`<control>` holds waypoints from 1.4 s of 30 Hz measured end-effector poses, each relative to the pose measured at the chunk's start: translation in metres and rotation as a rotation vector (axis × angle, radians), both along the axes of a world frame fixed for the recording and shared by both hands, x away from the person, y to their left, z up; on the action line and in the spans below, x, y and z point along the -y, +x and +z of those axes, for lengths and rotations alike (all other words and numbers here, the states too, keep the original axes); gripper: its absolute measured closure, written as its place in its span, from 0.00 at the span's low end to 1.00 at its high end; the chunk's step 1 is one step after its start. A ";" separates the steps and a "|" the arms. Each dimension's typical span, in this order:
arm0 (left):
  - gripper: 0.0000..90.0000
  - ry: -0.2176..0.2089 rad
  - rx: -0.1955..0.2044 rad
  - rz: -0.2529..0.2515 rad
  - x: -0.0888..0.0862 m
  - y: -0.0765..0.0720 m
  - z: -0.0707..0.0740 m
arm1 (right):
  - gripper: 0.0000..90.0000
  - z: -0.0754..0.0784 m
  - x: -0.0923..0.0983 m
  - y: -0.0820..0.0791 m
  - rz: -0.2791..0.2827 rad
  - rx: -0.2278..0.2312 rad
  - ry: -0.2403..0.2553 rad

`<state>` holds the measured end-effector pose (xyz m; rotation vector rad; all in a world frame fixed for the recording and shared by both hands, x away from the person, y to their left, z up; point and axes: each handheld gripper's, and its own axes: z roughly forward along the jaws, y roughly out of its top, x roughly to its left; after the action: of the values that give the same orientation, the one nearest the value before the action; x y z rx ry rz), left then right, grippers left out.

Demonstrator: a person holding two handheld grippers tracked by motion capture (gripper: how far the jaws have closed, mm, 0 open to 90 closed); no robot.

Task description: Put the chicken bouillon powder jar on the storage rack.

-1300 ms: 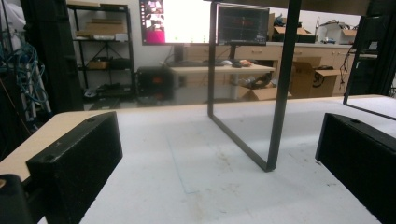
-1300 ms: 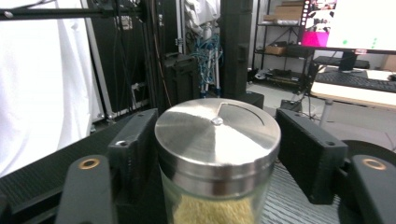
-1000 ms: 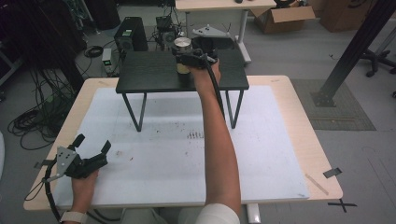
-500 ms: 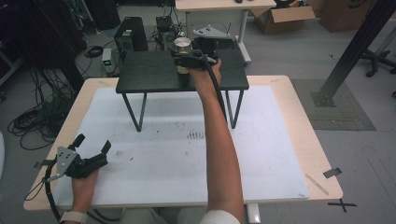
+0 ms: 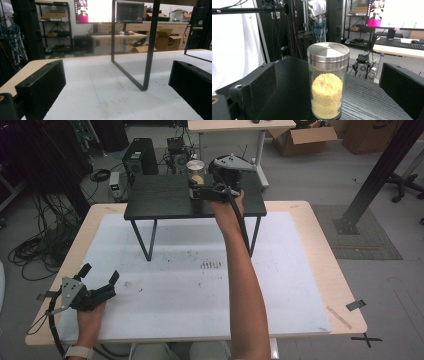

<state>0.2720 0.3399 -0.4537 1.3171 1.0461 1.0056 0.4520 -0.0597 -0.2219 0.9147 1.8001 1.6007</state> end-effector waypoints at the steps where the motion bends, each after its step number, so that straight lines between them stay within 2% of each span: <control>1: 0.02 -0.001 -0.001 0.000 0.000 0.000 0.000 | 0.02 0.000 0.001 -0.001 0.000 0.003 0.000; 12: 0.02 -0.004 0.001 0.003 0.000 0.000 0.000 | 0.02 0.000 0.014 -0.024 0.018 0.039 -0.001; 19: 0.02 -0.002 0.000 0.003 0.000 0.000 0.000 | 0.02 -0.001 0.025 -0.035 0.017 0.044 0.007; 42: 0.00 0.002 0.005 0.001 0.000 -0.001 0.000 | 0.01 -0.020 0.061 -0.075 -0.002 0.076 0.011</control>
<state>0.2715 0.3397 -0.4539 1.3152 1.0425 1.0098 0.3770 -0.1210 -0.2420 0.8480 1.7396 1.6236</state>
